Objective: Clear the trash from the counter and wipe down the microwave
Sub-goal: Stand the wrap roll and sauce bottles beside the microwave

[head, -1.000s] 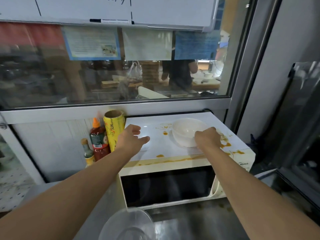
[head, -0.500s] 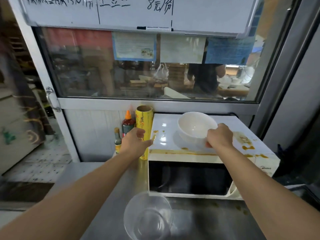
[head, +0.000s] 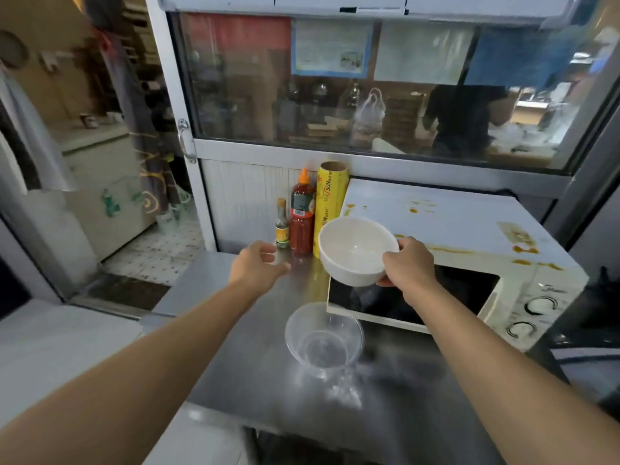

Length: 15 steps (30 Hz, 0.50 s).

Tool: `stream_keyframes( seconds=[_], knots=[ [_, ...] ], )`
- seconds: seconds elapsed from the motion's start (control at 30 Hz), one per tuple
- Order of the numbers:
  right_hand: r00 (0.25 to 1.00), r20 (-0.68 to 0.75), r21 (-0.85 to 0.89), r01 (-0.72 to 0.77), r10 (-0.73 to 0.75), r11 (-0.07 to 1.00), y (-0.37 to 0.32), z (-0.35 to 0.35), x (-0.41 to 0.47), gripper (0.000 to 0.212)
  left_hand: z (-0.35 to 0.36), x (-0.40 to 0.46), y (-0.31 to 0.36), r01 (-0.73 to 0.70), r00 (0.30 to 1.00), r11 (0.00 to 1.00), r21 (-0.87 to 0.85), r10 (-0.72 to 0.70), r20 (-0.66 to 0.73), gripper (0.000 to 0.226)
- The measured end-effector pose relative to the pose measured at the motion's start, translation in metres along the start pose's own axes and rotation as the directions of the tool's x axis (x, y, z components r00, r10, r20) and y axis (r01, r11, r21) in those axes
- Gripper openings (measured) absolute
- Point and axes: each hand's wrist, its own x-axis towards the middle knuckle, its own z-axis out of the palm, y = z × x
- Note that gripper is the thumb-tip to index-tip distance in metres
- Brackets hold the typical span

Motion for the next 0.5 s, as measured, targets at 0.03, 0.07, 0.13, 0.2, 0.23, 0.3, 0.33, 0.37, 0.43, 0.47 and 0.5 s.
stream_keyframes(
  seconds=[0.03,0.07,0.13,0.2,0.23,0.3,0.33,0.37,0.43,0.47,0.5],
  knots=[
    [1.0,0.018,-0.008,0.002,-0.002,1.0,0.006,0.003,-0.004,0.031,0.0,-0.004,-0.005,0.015,1.0,1.0,0.001,-0.015,-0.001,0.043],
    [0.999,0.035,-0.016,0.001,0.0,1.0,0.012,0.007,-0.008,0.031,0.002,-0.008,-0.009,0.03,1.0,1.0,0.002,-0.03,0.0,0.043],
    [0.998,0.062,-0.03,-0.007,0.009,1.0,0.024,0.013,-0.013,0.031,0.006,-0.015,-0.017,0.059,0.998,0.998,0.005,-0.059,0.014,0.043],
    [0.998,0.067,-0.05,-0.009,0.013,0.999,0.035,0.018,-0.017,0.03,0.01,-0.021,-0.024,0.08,0.996,0.997,0.006,-0.08,0.032,0.042],
    [0.997,0.072,-0.058,-0.014,0.018,0.998,0.041,0.022,-0.019,0.032,0.013,-0.022,-0.029,0.091,0.995,0.996,0.008,-0.092,0.042,0.041],
    [0.995,0.094,-0.073,-0.019,0.026,0.997,0.052,0.031,-0.021,0.036,0.017,-0.025,-0.04,0.118,0.991,0.993,0.014,-0.119,0.066,0.04],
    [0.994,0.105,-0.091,-0.019,0.029,0.996,0.058,0.036,-0.022,0.039,0.02,-0.025,-0.046,0.129,0.989,0.991,0.02,-0.13,0.074,0.039],
    [0.993,0.112,-0.111,-0.021,0.034,0.994,0.063,0.041,-0.022,0.04,0.022,-0.024,-0.051,0.136,0.987,0.99,0.026,-0.137,0.078,0.038],
    [0.992,0.118,-0.15,-0.032,0.05,0.988,0.075,0.051,-0.021,0.04,0.027,-0.021,-0.061,0.147,0.986,0.989,0.035,-0.149,0.08,0.038],
    [0.991,0.12,-0.17,-0.037,0.058,0.985,0.081,0.056,-0.02,0.039,0.03,-0.019,-0.066,0.154,0.984,0.987,0.044,-0.157,0.085,0.039],
    [0.99,0.123,-0.191,-0.04,0.065,0.981,0.088,0.061,-0.018,0.037,0.033,-0.017,-0.071,0.161,0.982,0.985,0.054,-0.165,0.093,0.039]
  ],
)
